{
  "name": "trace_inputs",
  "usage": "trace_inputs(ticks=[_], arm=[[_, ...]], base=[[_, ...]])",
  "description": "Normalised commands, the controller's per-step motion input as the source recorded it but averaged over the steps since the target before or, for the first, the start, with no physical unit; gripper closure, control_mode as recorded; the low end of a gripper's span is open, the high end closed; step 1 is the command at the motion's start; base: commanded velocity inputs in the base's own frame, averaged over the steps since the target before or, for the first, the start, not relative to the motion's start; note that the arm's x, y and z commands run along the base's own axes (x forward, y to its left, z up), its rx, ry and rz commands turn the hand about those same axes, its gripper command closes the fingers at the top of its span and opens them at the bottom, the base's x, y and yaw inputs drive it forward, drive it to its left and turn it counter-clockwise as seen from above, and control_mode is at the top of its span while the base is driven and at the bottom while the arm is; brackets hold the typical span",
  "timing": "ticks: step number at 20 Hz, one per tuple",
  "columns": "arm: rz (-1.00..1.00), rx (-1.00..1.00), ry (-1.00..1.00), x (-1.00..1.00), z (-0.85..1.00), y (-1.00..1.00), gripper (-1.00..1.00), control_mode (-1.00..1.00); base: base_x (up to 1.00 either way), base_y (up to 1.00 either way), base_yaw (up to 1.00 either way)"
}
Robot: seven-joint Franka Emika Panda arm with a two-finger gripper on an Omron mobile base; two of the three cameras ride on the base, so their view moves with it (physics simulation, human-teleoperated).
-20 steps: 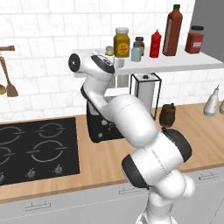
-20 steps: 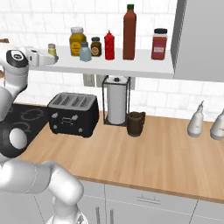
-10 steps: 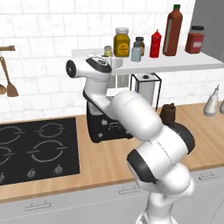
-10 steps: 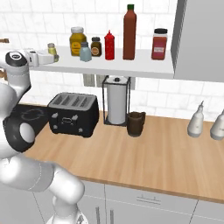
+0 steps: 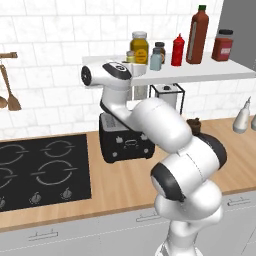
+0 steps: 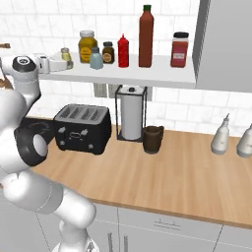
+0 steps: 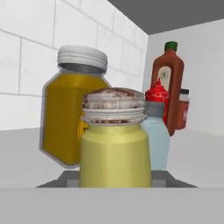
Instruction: Put the shaker and condiment bottle from the counter next to their counterparts in the cabinet.
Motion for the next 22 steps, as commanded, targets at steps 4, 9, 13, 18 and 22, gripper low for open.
trace_inputs(ticks=[4,9,13,18,22], arm=[[-0.04,0.0,0.0,0.11,0.0,-0.26,1.0,-1.0],[-0.05,0.05,0.0,0.23,0.0,-0.52,1.0,-1.0],[-0.04,0.05,0.0,0.11,0.0,-0.28,1.0,-1.0],[0.0,0.0,0.0,0.0,0.0,0.0,1.0,-1.0],[0.0,0.0,-0.03,0.0,-0.1,0.0,-1.0,-1.0]], base=[[0.0,0.0,0.0],[0.0,0.0,0.0],[0.0,0.0,0.0],[0.0,0.0,0.0],[0.0,0.0,0.0]])
